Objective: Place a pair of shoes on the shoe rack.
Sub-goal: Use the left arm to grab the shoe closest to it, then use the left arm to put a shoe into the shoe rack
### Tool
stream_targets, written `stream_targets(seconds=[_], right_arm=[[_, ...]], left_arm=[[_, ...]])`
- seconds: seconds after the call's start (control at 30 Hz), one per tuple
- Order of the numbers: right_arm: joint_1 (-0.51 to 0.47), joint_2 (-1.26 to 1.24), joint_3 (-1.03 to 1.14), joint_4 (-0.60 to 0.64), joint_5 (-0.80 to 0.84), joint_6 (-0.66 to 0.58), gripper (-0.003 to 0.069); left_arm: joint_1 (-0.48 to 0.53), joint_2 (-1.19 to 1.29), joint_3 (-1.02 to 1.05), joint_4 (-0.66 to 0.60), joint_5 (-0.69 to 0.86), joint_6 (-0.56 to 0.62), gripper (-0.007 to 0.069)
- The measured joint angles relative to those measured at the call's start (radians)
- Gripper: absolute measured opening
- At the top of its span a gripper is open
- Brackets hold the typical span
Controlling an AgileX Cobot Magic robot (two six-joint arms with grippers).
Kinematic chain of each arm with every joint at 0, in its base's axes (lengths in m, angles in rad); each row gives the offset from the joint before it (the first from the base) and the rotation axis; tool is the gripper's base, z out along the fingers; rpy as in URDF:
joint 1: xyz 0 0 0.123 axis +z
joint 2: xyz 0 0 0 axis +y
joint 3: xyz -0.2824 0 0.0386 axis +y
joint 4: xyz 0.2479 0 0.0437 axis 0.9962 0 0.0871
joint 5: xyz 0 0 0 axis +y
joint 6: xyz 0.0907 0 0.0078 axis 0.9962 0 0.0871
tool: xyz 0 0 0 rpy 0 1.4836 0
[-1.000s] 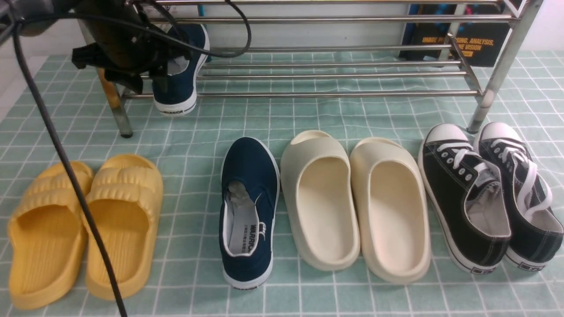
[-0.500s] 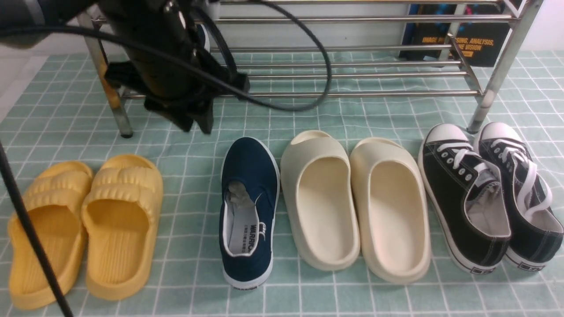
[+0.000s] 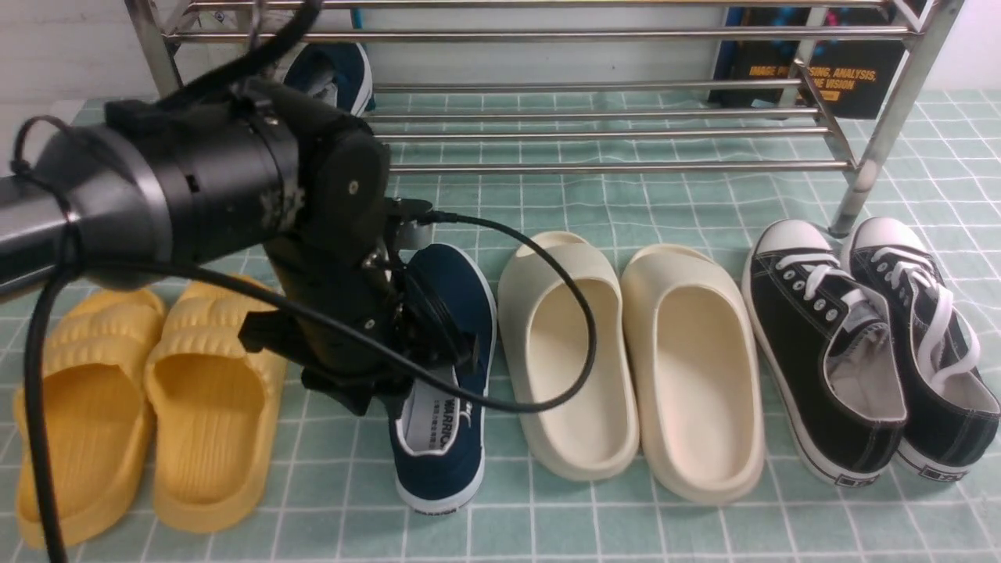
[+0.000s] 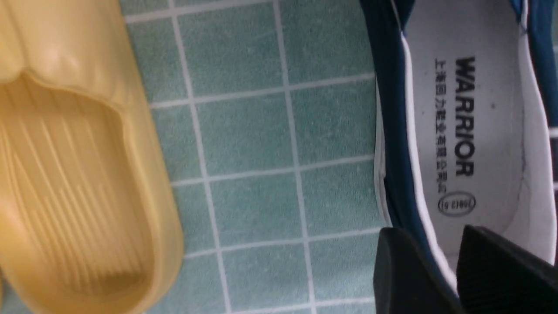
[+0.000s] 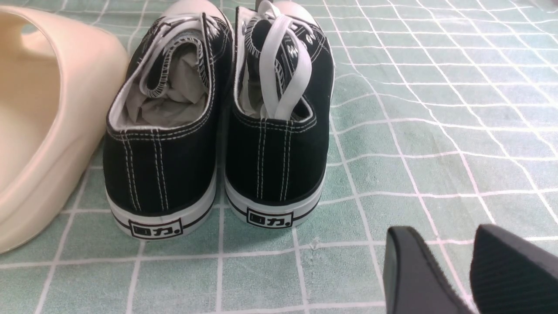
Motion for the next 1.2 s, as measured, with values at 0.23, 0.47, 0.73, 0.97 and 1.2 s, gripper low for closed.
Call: stream_targets(seconds=[0.23, 0.47, 0.73, 0.97, 1.2], right_arm=[[0.0, 0.0, 0.0, 0.0, 0.0, 0.0, 0.0246], [0.0, 0.0, 0.0, 0.0, 0.0, 0.0, 0.0246], [0.0, 0.0, 0.0, 0.0, 0.0, 0.0, 0.0246], [0.0, 0.0, 0.0, 0.0, 0.0, 0.0, 0.0246], [0.0, 0.0, 0.0, 0.0, 0.0, 0.0, 0.0246]], left_arm=[[0.0, 0.088, 0.002, 0.015, -0.081, -0.058, 0.0323], [0.0, 0.15, 0.002, 0.03, -0.104, -0.042, 0.0315], [-0.002, 0.153, -0.002, 0.088, -0.118, -0.039, -0.0006], [-0.003, 0.117, -0.083, 0.074, -0.031, -0.02, -0.0002], [0.002, 0.021, -0.222, 0.062, 0.096, 0.021, -0.0002]])
